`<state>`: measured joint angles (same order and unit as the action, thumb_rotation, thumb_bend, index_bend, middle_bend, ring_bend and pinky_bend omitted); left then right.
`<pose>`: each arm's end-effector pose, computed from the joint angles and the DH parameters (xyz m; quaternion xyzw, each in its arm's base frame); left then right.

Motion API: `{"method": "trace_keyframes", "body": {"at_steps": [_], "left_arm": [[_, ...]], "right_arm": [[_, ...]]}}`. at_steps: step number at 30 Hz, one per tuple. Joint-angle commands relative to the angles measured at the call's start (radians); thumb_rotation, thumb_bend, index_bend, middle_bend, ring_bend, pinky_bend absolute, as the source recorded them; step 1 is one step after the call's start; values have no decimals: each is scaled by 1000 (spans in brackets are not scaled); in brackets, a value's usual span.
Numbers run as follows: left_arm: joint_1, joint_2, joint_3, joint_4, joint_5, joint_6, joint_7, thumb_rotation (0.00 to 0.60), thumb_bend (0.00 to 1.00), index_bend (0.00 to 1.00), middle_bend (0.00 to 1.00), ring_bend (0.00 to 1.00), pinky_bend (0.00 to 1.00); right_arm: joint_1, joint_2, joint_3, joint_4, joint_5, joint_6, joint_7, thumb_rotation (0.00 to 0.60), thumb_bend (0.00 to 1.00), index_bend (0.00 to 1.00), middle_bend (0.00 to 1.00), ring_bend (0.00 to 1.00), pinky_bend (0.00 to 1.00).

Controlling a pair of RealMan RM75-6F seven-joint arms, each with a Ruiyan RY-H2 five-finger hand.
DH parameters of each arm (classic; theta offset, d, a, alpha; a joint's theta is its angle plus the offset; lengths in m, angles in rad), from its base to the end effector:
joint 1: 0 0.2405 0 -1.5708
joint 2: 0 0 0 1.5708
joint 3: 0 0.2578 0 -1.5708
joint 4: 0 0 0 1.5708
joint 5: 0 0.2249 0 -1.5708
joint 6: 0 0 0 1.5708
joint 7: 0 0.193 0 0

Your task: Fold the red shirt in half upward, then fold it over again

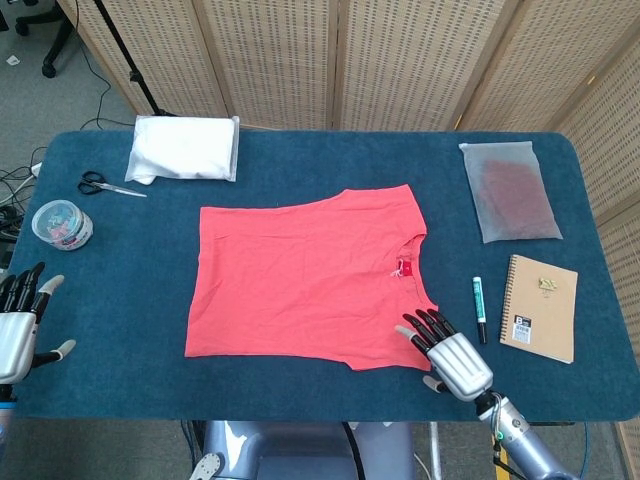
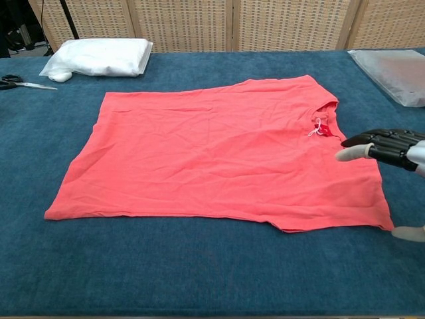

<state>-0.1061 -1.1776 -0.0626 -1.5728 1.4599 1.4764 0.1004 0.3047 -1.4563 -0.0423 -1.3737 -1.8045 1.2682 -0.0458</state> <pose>-0.3220 0.2412 0.1341 -0.5997 -0.3664 -0.3659 0.6101 -0.2389 -0.2502 -0.0192 0.7716 -0.3158 0.4030 0.3775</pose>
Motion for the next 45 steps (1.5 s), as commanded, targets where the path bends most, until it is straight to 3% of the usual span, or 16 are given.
{"method": "trace_keyframes", "body": {"at_steps": [1,14,20,28,40,45], "left_arm": [[1,0,0,0,1,2,-1,600,0,0,0,0,0],[2,5,-1,-7,2,7,-7,600,0,0,0,0,0],[1,6,-3,-6,-5,2,-12,600,0,0,0,0,0],[0,6,-3,-6,-8,-2,-11,600,0,0,0,0,0],[0,9,-3,-8,-9,-3,-21,600,0,0,0,0,0],[0,11,-2,-9,-9,-5,-23,600,0,0,0,0,0]], "right_arm": [[7,-15,-2,12,8,-12,-12,600,0,168,108,0,87],[29,-100,2,99,39,-32,-59,600,32,242,177,0,131],[34,-122,8,133,55,-29,-69,600,145,280,220,23,149],[39,-136,6,154,66,-20,-64,600,420,336,255,49,154],[44,-129,6,150,87,-11,-70,600,559,359,267,60,154],[45,-128,7,153,94,-7,-67,600,569,366,267,60,154]]}}
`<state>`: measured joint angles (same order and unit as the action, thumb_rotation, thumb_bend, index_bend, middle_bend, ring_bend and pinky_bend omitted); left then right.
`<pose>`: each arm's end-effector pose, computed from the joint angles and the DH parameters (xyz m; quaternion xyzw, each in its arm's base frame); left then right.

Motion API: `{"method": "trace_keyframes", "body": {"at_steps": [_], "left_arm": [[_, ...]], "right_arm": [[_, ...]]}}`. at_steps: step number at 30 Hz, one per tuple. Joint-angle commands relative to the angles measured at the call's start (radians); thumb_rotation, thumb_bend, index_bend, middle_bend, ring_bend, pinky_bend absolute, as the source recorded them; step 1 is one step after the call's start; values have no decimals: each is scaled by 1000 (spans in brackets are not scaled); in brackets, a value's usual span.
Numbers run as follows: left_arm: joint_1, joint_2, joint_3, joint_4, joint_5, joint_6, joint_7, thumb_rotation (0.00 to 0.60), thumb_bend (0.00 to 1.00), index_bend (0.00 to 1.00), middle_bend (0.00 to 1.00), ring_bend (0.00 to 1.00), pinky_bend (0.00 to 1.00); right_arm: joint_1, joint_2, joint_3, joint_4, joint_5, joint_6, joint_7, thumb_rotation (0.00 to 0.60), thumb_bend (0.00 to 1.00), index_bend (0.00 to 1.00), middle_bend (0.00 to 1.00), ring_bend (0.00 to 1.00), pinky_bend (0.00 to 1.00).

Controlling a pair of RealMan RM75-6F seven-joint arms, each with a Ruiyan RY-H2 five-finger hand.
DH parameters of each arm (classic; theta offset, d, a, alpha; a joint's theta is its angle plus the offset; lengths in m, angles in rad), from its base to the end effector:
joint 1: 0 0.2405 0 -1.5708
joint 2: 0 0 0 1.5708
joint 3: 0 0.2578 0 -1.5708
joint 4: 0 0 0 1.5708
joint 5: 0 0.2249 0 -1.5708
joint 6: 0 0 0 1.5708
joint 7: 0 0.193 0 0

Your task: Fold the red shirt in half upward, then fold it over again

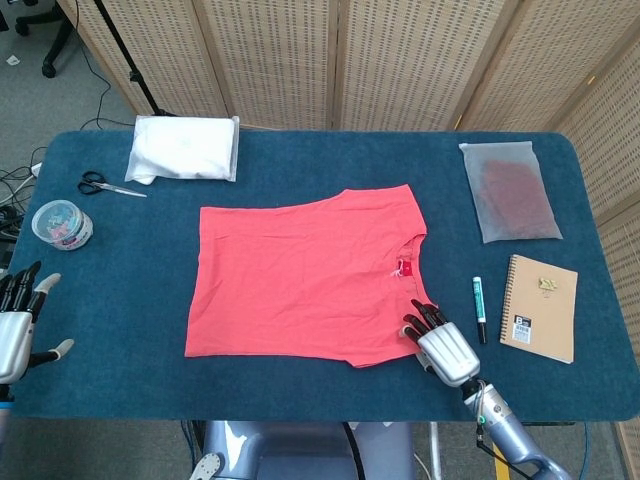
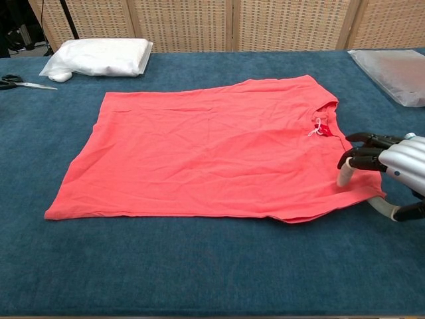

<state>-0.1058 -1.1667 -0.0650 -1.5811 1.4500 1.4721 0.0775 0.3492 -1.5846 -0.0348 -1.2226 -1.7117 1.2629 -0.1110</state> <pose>-0.3232 0.2416 0.1374 -0.5933 -0.3753 -0.3699 0.6085 -0.2476 -0.2737 -0.0454 0.7710 -0.2950 0.3823 0.4153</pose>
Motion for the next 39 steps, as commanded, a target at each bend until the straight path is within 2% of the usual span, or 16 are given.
{"method": "trace_keyframes", "body": {"at_steps": [1,9,18,20,25,27,34,39], "left_arm": [[0,1,1,-1,1,-1,-1,600,0,0,0,0,0],[0,1,3,-1,3,-2,-3,600,0,0,0,0,0],[-9,-18,24,22,35,-18,-6,600,0,6,0,0,0],[-14,-30,39,40,58,-28,-17,600,0,39,0,0,0],[-36,-80,83,106,152,-44,-74,600,0,264,0,0,0],[-49,-112,101,150,196,-49,-95,600,0,310,0,0,0],[-103,-231,130,290,294,-67,-172,600,0,327,0,0,0],[-141,-317,125,335,287,-122,-200,600,36,338,0,0,0]], "right_arm": [[2,0,-2,2,2,-3,-2,600,569,382,267,60,154],[6,-18,-9,27,-1,4,6,600,543,554,267,60,156],[8,-45,-10,76,-13,41,40,600,543,585,266,60,166],[9,-45,-11,77,-13,42,43,600,543,585,266,60,166],[11,-44,-14,74,-13,45,44,600,543,585,267,60,166],[11,-43,-15,71,-11,44,44,600,543,585,267,60,166],[14,-42,-17,66,-5,38,38,600,545,585,267,60,166],[15,-41,-16,62,2,35,32,600,556,585,266,59,166]]}}
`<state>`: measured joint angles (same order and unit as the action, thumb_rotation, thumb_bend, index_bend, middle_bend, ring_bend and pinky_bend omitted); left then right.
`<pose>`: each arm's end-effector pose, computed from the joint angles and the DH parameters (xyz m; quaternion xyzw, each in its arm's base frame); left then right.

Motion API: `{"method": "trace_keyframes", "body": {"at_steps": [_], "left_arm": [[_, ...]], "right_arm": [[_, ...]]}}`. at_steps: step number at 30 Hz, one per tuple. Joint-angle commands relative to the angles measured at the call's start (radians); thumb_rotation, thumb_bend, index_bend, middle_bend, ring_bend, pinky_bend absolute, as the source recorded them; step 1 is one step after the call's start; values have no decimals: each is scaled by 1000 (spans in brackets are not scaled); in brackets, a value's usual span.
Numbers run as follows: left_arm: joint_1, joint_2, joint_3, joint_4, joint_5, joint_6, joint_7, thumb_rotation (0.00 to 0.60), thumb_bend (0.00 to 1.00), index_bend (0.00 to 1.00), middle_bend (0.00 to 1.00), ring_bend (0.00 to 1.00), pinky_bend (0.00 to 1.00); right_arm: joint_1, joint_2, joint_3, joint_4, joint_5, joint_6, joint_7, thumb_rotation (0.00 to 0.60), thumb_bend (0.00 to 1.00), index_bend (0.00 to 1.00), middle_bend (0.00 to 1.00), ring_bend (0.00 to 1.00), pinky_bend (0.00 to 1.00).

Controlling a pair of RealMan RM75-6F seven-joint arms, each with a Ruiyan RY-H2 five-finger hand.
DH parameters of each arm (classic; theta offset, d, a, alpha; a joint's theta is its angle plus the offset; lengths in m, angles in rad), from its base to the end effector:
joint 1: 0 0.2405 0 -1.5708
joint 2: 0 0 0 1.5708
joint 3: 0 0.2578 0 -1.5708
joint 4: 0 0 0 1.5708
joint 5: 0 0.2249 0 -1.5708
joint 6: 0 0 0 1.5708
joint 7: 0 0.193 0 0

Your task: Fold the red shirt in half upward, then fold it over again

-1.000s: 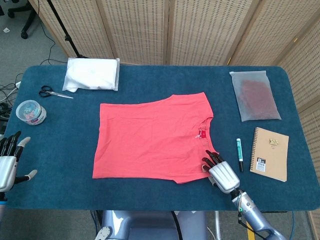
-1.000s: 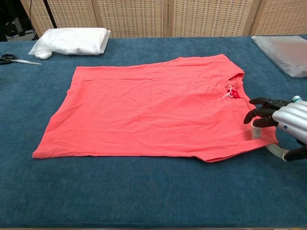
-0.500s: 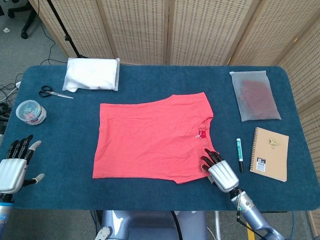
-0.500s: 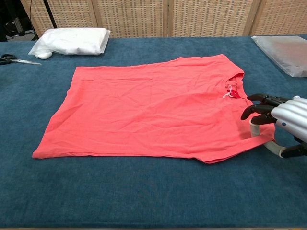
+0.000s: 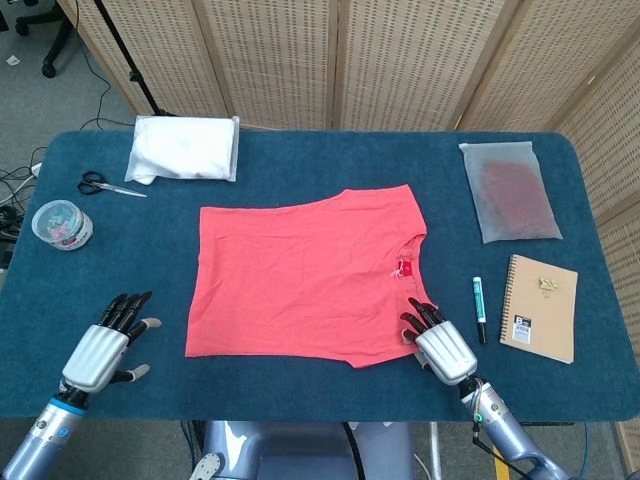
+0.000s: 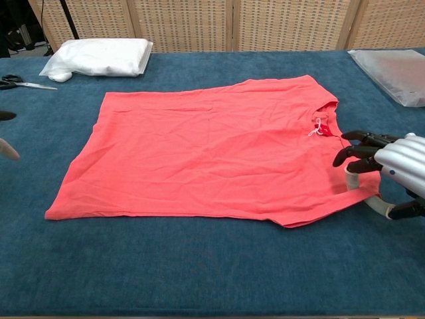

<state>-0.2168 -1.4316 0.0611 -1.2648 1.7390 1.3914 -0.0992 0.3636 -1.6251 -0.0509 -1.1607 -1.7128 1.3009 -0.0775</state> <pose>-0.2950 0.2403 0.0177 -0.7162 -0.3635 -0.4074 0.4346 -0.2464 -0.2762 -0.0507 0.7673 -0.2898 0.3961 0.4128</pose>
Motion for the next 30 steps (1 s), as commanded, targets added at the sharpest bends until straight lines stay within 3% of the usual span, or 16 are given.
{"method": "trace_keyframes", "body": {"at_steps": [1,12,30], "left_arm": [[-39,-71,-7,26,-11,-56,-26,600,56,345,0,0,0],[-88,-109,-23,20,-60,-125,-21,600,157,410,0,0,0],[-114,-140,-19,21,-108,-171,14,600,165,440,0,0,0]], "right_arm": [[0,0,0,0,4,-3,-1,600,556,585,266,60,166],[2,5,2,-9,11,3,-1,600,569,585,267,60,166],[5,8,3,-13,21,1,-3,600,569,585,270,60,166]]}}
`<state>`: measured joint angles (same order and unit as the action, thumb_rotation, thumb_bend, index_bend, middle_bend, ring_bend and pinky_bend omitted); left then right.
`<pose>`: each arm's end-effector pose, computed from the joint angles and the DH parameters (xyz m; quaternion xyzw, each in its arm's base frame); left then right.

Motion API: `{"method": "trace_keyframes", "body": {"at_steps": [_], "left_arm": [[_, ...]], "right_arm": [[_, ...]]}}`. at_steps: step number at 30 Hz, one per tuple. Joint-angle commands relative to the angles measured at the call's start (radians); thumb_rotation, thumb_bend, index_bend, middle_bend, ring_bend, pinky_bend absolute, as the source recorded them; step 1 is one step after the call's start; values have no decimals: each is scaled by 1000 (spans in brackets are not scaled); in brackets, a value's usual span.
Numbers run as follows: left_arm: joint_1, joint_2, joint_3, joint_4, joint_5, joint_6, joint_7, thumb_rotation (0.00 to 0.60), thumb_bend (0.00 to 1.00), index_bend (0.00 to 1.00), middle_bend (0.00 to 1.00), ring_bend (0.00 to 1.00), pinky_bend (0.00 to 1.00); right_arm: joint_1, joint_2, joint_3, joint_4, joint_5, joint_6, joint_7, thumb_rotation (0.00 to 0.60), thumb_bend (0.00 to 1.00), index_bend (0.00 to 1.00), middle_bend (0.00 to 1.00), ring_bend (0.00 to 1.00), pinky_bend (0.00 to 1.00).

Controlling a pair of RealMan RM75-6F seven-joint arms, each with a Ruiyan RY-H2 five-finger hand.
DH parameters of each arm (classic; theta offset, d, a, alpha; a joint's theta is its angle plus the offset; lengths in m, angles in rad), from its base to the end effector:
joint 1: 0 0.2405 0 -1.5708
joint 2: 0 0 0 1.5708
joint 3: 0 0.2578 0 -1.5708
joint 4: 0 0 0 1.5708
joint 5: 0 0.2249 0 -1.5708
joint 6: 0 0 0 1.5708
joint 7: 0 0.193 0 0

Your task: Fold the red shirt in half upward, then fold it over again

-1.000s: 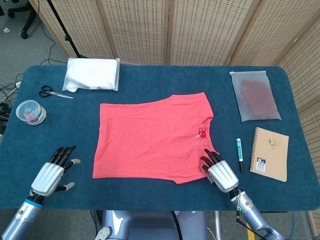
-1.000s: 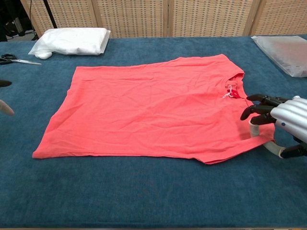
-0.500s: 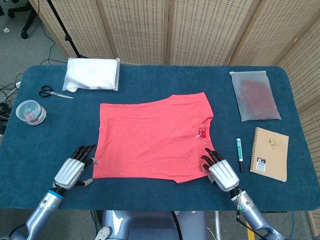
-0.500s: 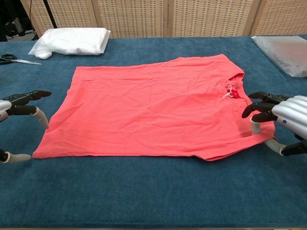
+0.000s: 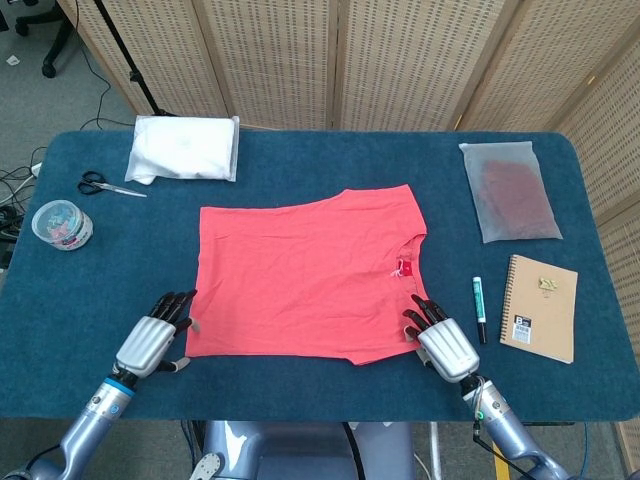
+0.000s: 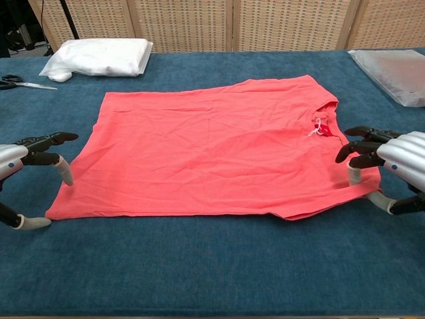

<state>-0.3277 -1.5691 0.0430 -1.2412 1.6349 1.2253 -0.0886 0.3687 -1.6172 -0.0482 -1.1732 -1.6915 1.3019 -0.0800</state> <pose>-0.2686 0.2699 -0.0449 -0.7220 -0.4107 -0.3945 0.3930 -0.2469 -0.2796 -0.0471 0.7621 -0.2944 0.3965 0.4186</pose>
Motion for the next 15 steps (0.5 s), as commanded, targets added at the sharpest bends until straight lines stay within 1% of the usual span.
{"method": "trace_keyframes", "body": {"at_steps": [1,5,7,11,15], "left_arm": [[-6,-4,-2,-5,-7,-8,5,600,173,444,0,0,0],[-12,-9,-3,-11,-13,-14,13,600,226,492,0,0,0],[-14,-9,-3,-15,-16,-17,20,600,251,500,0,0,0],[-20,-11,-1,-26,-25,-30,41,600,263,504,0,0,0],[-23,-14,1,-34,-34,-39,51,600,292,531,0,0,0]], "right_arm": [[0,0,0,-1,0,0,0,600,569,585,271,60,166],[1,1,0,-2,1,2,0,600,569,585,272,60,166],[1,1,-1,-2,1,2,0,600,569,585,273,60,166],[2,2,0,-3,2,1,2,600,569,585,275,60,166],[2,4,1,-5,4,3,4,600,569,585,277,60,166]]}}
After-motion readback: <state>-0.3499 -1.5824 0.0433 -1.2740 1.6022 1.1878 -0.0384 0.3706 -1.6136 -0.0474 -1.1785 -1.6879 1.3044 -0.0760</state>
